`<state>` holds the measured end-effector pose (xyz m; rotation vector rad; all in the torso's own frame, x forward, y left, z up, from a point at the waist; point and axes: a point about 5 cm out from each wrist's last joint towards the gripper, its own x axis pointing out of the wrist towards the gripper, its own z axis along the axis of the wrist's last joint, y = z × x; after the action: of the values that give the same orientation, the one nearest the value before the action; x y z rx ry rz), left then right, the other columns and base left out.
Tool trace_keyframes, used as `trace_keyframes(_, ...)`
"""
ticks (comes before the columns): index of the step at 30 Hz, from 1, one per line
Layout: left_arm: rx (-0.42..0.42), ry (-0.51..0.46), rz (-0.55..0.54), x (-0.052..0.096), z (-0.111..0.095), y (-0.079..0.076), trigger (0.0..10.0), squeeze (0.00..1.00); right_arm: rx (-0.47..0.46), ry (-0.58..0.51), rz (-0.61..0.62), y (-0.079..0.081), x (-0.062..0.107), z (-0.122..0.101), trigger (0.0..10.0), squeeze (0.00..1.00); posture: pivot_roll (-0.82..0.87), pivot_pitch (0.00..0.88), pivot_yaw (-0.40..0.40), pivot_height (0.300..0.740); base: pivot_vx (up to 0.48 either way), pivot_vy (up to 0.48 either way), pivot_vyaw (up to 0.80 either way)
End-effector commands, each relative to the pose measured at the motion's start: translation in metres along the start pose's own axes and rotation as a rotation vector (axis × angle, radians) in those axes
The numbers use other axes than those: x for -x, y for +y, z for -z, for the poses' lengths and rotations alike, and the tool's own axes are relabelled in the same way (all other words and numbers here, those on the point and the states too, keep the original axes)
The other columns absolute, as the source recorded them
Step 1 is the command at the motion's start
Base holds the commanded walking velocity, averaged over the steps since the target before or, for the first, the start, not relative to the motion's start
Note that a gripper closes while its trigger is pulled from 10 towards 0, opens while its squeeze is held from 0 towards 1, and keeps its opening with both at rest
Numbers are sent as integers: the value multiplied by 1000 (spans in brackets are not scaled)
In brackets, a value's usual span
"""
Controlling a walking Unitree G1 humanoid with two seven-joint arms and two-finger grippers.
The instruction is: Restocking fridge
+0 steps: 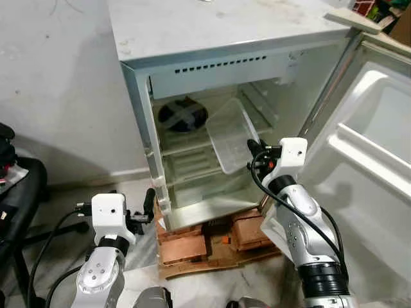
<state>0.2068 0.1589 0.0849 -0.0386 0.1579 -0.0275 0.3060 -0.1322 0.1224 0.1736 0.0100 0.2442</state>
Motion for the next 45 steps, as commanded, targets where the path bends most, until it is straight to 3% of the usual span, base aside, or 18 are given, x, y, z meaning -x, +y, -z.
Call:
trace_keyframes(1, -7, 1, 9, 0, 0, -1, 10000, 0, 10, -7, 6, -3, 0, -1, 10000, 0, 106, 99, -12, 740, 262, 0, 0)
trace_keyframes(33, -5, 13, -3, 3, 3, -2, 10000, 0, 15, -2, 3, -5, -1, -1, 10000, 0, 111, 108, -22, 740, 220, 0, 0)
trace_keyframes(37, -15, 9, -21, 9, 1, 2, 10000, 0, 16, 2, 27, -11, 7, -2, 10000, 0, 108, 111, -22, 740, 268, 0, 0)
trace_keyframes(45, -22, 36, -51, 29, 3, 10, 10000, 0, 49, 54, 49, -26, 40, 3, 10000, 0, 105, 119, -24, 740, 266, 0, 0)
